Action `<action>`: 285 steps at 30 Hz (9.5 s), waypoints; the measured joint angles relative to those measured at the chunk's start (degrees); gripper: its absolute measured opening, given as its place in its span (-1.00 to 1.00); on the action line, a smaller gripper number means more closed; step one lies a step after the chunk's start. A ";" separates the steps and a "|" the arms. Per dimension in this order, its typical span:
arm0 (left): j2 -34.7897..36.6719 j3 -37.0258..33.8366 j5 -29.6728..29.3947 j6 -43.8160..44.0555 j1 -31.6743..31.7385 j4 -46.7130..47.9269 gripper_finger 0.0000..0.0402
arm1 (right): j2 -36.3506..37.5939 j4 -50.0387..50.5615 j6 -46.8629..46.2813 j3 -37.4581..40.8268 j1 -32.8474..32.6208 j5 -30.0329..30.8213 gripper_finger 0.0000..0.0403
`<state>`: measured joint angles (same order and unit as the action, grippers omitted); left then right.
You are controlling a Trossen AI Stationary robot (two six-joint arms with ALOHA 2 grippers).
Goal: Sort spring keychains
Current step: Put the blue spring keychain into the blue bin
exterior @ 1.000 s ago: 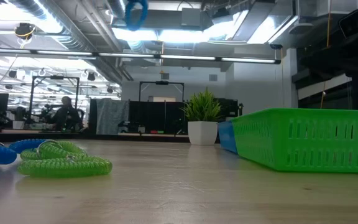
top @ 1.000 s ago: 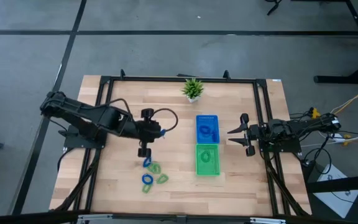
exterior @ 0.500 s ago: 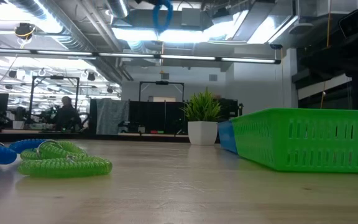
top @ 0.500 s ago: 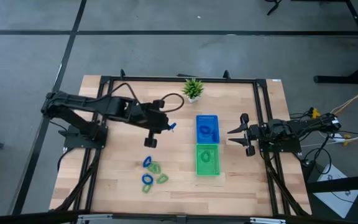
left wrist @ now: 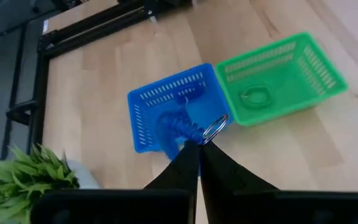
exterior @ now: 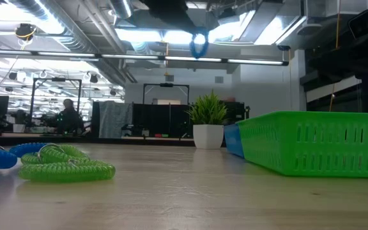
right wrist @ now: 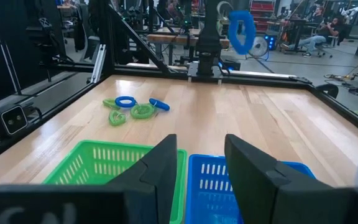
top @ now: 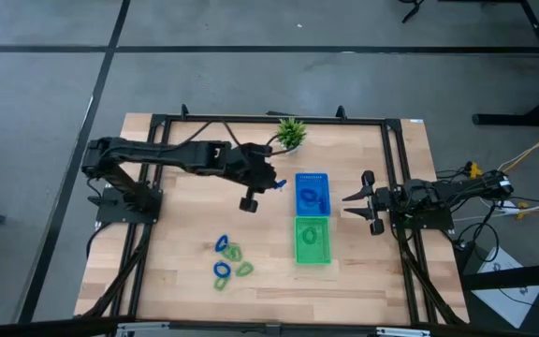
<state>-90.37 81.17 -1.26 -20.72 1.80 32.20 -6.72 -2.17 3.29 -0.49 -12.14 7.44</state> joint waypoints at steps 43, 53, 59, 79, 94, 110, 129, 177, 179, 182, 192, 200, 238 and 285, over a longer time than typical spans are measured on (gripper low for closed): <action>-15.87 -0.02 0.39 -10.09 1.76 -32.92 -0.98 | 0.00 -0.02 0.00 -0.02 0.00 0.00 -0.33; -16.13 -0.01 0.46 -8.91 1.76 -32.88 -0.98 | 0.00 -0.02 -0.02 -0.02 0.00 0.02 -0.33; -16.10 -0.02 0.50 -9.86 1.76 -32.32 -0.98 | 0.00 -0.02 -0.02 -0.02 0.00 0.02 -0.33; -22.98 0.00 0.33 -11.35 2.05 -34.46 -0.97 | 0.00 -0.01 0.00 -0.01 0.01 0.04 -0.33; -25.11 -0.02 -0.79 -11.56 2.10 -35.00 -0.92 | -0.02 -0.02 -0.01 -0.01 0.02 0.04 -0.33; -25.11 -0.02 -2.78 -11.41 2.06 -32.37 -0.78 | 0.00 -0.02 0.00 -0.01 0.02 0.04 -0.33; -23.68 -0.07 -8.20 -7.01 0.07 -33.05 -0.40 | -0.02 -0.02 -0.02 -0.01 0.00 0.04 -0.33; -10.72 0.00 -17.14 27.53 -25.43 -8.89 -0.52 | -0.01 -0.02 0.00 -0.02 0.01 0.02 -0.33; -9.83 0.00 -17.07 27.72 -25.54 -6.85 -0.53 | -0.02 -0.02 0.00 -0.02 0.02 0.00 -0.33; -9.44 0.00 -17.22 28.99 -25.41 -4.37 -0.54 | 0.00 -0.02 -0.02 0.00 0.02 0.00 -0.33; -10.29 0.00 -17.07 39.56 -25.42 15.86 -0.55 | 0.00 -0.02 -0.02 0.00 0.00 0.00 -0.33; -10.95 -0.07 -8.93 48.23 -27.24 28.01 -0.55 | 0.00 -0.02 -0.02 -0.02 0.00 0.02 -0.33; -11.69 -17.37 -8.21 65.11 -32.16 14.40 -0.08 | 0.00 -0.02 -0.02 -0.01 0.02 0.02 -0.33; -13.70 -18.01 -10.31 65.01 -32.12 14.41 -0.78 | -0.02 -0.02 -0.01 -0.01 0.00 0.02 -0.33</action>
<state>-104.07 63.16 -11.57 44.29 -30.33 46.61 -6.74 -2.19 3.28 -0.50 -12.14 7.47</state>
